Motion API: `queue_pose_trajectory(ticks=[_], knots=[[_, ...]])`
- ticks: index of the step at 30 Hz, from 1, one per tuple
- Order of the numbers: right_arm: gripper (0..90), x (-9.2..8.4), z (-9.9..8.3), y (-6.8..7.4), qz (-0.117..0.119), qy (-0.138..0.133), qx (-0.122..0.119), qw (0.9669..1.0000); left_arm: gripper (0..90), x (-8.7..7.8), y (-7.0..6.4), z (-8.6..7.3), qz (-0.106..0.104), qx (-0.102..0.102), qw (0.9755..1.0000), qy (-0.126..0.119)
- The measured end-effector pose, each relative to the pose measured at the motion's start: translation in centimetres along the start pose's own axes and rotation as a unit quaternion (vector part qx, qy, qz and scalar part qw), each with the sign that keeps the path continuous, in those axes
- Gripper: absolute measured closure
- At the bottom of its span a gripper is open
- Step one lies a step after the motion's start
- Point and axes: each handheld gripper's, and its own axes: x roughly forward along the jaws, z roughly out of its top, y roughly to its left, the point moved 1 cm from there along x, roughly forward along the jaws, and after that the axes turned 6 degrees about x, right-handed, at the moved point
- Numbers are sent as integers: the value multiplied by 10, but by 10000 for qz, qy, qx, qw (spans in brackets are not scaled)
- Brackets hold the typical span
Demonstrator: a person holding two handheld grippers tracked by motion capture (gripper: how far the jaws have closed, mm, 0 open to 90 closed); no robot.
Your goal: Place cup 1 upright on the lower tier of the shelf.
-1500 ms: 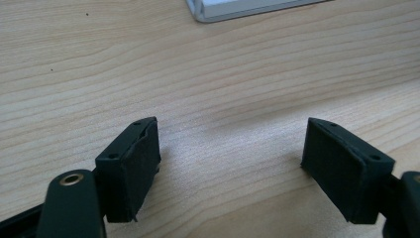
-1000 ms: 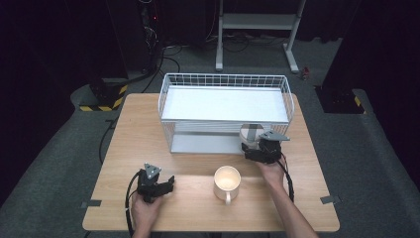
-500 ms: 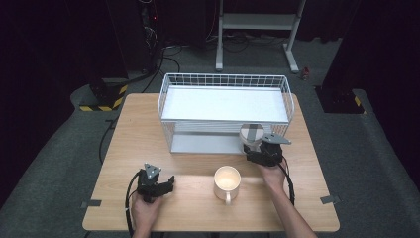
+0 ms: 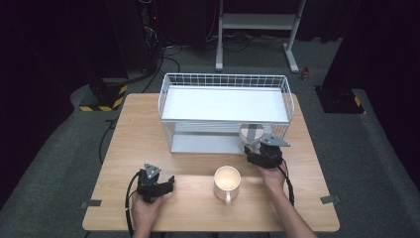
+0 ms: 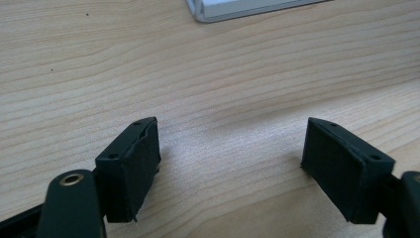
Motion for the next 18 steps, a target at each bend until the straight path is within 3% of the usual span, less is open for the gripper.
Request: queue_pose_trajectory(ticks=[6, 18], knots=[[317, 1, 0, -2, -11, -1, -92, 10000, 228, 0, 0, 0, 5, 19, 10000, 17], [395, 15, 0, -2, -223, 145, 78, 9996, 228, -1, 0, 0, 5, 31, 10000, 34]])
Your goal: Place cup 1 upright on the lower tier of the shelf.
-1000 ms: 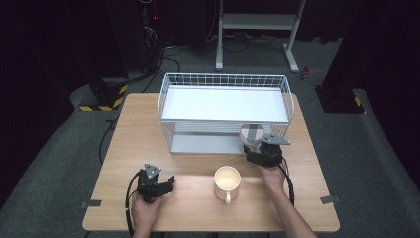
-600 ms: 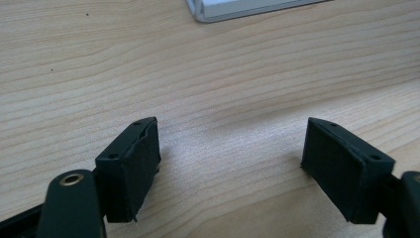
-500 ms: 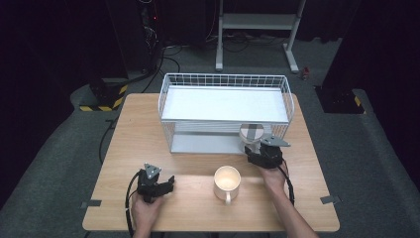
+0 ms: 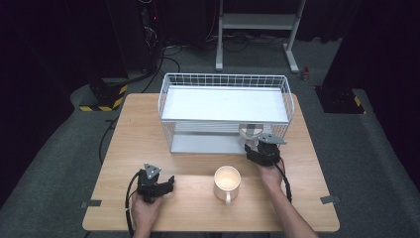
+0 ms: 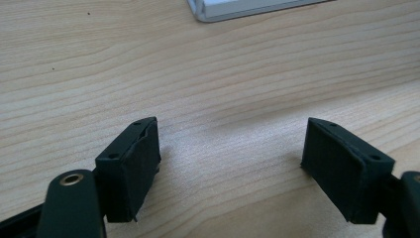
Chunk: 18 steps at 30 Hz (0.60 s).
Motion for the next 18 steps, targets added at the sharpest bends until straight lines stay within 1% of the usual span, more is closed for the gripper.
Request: queue_pose_trajectory(ticks=[2, 4, 6, 7, 9, 11, 15, 16, 17, 18], knots=[[445, 2, 1, 0, -21, 58, -32, 10000, 229, 0, 0, 0, -8, 3, 10000, 4], [453, 5, 1, 0, -60, 101, -58, 9999, 230, 0, 0, 0, -8, 10, 10000, -6], [466, 6, 3, 1, -99, 100, -31, 9999, 231, 0, 0, 0, -7, 10, 10000, -6], [472, 7, 4, 0, -104, 95, -72, 9999, 230, 0, 0, 0, -7, 11, 10000, -6], [484, 9, 5, 1, -136, 71, -59, 9999, 230, 0, 1, 0, -9, 11, 10000, -5], [491, 11, 5, 2, -131, 58, 22, 9999, 230, 0, 0, 0, -7, 11, 10000, -7], [495, 17, 5, 2, -177, 180, 82, 9996, 231, 0, 0, 0, -6, 13, 10000, -6], [497, 19, 6, 1, -191, 168, 4, 9997, 230, 0, 0, 0, -6, 11, 10000, -6], [499, 19, 6, 3, -198, 193, 93, 9996, 231, 0, 0, 0, -4, 12, 10000, -7], [502, 21, 7, 2, -210, 179, 42, 9996, 231, 0, 0, 0, -1, 14, 10000, -7]])
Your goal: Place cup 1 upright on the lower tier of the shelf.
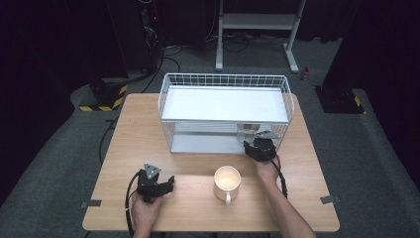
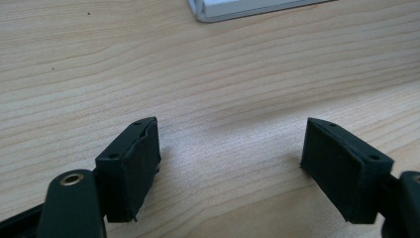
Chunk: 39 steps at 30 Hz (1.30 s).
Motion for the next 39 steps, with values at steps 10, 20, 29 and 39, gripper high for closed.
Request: queue_pose_trajectory(ticks=[10, 20, 29, 39], knots=[[521, 10, 4, 1, -87, 15, 209, 9997, 230, 0, 0, 0, -3, -4, 10000, 5], [528, 16, 3, -4, -188, 64, 243, 9995, 230, 0, 0, 0, -3, -2, 10000, 2], [388, 5, 2, -6, 22, 38, 257, 9997, 230, 0, 0, 0, -3, -3, 10000, 2], [348, -14, -1, -12, 274, -85, 264, 9992, 230, 0, 0, 0, 0, 0, 10000, 3]])
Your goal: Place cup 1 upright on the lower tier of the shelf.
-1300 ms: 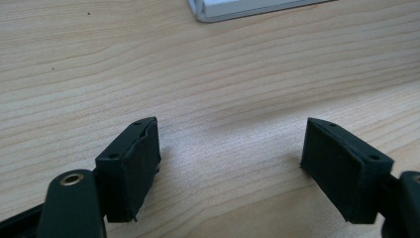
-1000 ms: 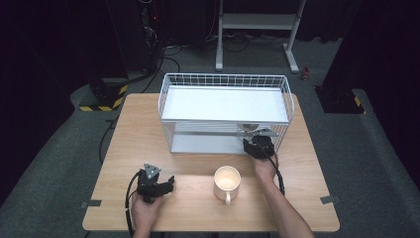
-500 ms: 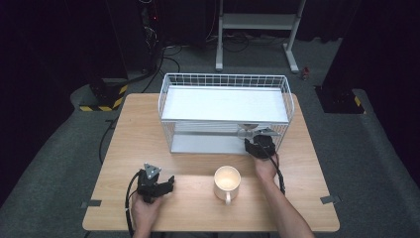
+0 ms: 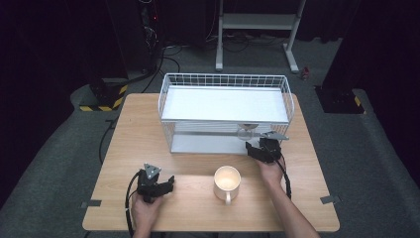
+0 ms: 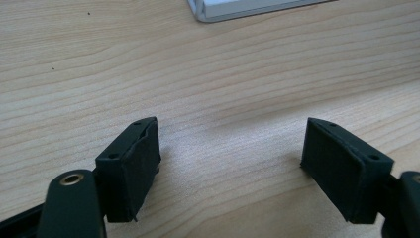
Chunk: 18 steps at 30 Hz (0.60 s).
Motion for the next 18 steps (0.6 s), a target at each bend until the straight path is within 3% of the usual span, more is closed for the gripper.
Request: queue_pose_trajectory(ticks=[2, 6, 16, 18], knots=[[347, -2, 0, 0, 3, -16, -120, 9999, 230, 0, 0, 0, 0, -2, 10000, -1], [351, -8, 1, 2, 65, -56, -61, 9999, 230, 0, 0, 0, 3, -24, 10000, -14], [354, -18, -1, 2, 176, -163, -218, 9995, 230, 0, 0, 0, -1, -30, 10000, -13], [354, -21, -2, 0, 195, -187, -129, 9996, 230, 0, 0, 0, 2, -29, 10000, -12]])
